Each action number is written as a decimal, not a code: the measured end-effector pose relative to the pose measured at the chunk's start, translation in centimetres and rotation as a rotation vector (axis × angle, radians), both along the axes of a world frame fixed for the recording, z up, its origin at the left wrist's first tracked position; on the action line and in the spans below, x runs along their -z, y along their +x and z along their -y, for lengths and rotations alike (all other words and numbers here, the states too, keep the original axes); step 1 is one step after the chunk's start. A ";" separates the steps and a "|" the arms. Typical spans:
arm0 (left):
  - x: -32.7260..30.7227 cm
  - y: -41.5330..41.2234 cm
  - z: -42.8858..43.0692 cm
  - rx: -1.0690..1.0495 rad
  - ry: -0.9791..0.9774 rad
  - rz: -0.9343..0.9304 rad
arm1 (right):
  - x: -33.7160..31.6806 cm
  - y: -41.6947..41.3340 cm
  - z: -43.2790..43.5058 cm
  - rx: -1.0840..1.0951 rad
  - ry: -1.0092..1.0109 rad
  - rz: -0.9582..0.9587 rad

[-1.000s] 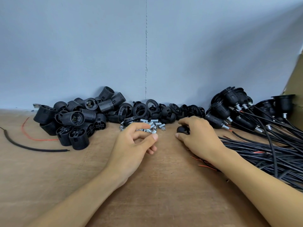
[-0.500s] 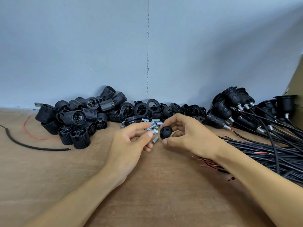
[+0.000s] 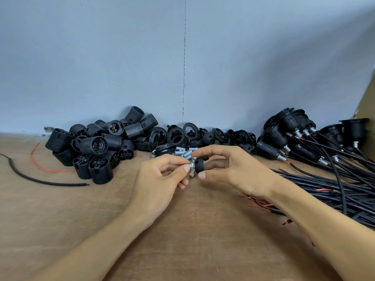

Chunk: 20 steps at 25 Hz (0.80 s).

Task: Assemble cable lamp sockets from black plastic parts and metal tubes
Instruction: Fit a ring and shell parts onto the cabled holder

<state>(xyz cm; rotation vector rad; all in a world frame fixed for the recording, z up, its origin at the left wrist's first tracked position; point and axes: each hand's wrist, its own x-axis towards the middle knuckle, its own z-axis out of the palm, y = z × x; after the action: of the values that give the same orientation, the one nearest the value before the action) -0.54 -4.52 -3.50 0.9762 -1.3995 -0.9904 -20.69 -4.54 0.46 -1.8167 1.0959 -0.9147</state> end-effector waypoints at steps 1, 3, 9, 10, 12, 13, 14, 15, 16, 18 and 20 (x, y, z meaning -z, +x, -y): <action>0.0 0.0 0.0 0.001 0.014 -0.019 | 0.1 0.0 0.1 0.027 0.001 0.010; -0.1 0.0 -0.1 0.015 0.049 -0.083 | 0.2 0.0 0.3 0.063 0.019 0.062; -0.3 -0.2 -0.2 0.031 0.071 -0.186 | 0.4 0.4 0.1 0.022 0.106 0.217; -0.4 -0.3 -0.2 0.025 0.063 -0.178 | 0.4 0.4 0.1 0.027 0.099 0.219; -0.4 -0.3 -0.3 0.018 0.050 -0.159 | 0.3 0.4 0.1 0.030 0.091 0.217; -0.4 -0.3 -0.3 0.019 0.041 -0.145 | 0.2 0.5 0.0 0.031 0.094 0.203; -0.4 -0.3 -0.3 0.023 0.031 -0.126 | 0.2 0.6 -0.1 0.031 0.096 0.180; -0.4 -0.3 -0.3 0.030 0.019 -0.109 | 0.1 0.7 -0.2 0.040 0.101 0.152; -0.4 -0.3 -0.3 0.039 0.007 -0.098 | 0.1 0.9 -0.3 0.062 0.107 0.127; -0.3 -0.5 -0.4 0.056 -0.016 -0.086 | 0.3 1.0 -0.2 0.133 0.110 0.085; -0.3 -0.7 -0.5 0.059 -0.027 -0.088 | 0.4 1.0 -0.1 0.182 0.108 0.062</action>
<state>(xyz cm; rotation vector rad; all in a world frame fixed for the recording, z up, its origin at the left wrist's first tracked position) -1.24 -4.02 -3.20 0.8660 -1.3718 -1.0433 -19.65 -4.39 0.02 -1.6097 1.2626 -0.9912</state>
